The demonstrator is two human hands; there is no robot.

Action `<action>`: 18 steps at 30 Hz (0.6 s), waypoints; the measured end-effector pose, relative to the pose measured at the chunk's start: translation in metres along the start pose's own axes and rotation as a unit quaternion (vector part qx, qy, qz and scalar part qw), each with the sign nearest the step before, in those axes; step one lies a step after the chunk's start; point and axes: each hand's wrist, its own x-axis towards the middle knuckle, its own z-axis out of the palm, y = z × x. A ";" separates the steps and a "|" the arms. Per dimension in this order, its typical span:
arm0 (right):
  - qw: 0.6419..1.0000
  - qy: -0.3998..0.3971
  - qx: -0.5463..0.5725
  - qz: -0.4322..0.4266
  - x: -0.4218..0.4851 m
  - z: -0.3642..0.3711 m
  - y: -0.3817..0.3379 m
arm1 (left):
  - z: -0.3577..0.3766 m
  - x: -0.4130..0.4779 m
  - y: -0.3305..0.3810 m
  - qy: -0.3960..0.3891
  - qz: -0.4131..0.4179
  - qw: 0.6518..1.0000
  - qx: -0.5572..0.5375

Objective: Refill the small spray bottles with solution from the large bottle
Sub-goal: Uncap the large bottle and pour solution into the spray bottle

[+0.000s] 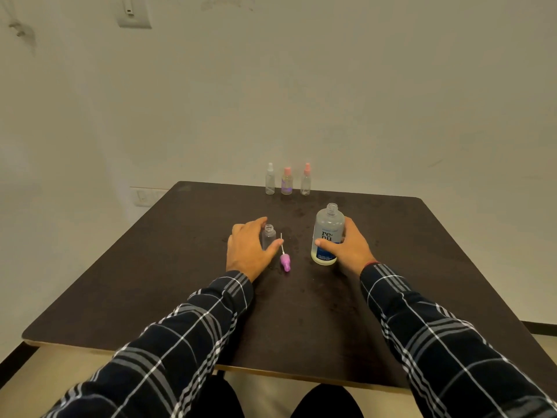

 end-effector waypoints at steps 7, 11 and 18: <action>1.000 0.003 0.004 0.005 -0.001 0.001 0.000 | 0.014 -0.010 0.010 -0.023 -0.102 0.984 -0.143; 1.000 0.010 -0.001 -0.002 -0.001 0.003 0.000 | 0.019 -0.013 0.017 -0.030 -0.122 0.975 -0.186; 0.996 -0.001 -0.062 -0.057 0.002 0.005 -0.007 | 0.031 -0.016 0.032 -0.054 -0.133 0.967 -0.209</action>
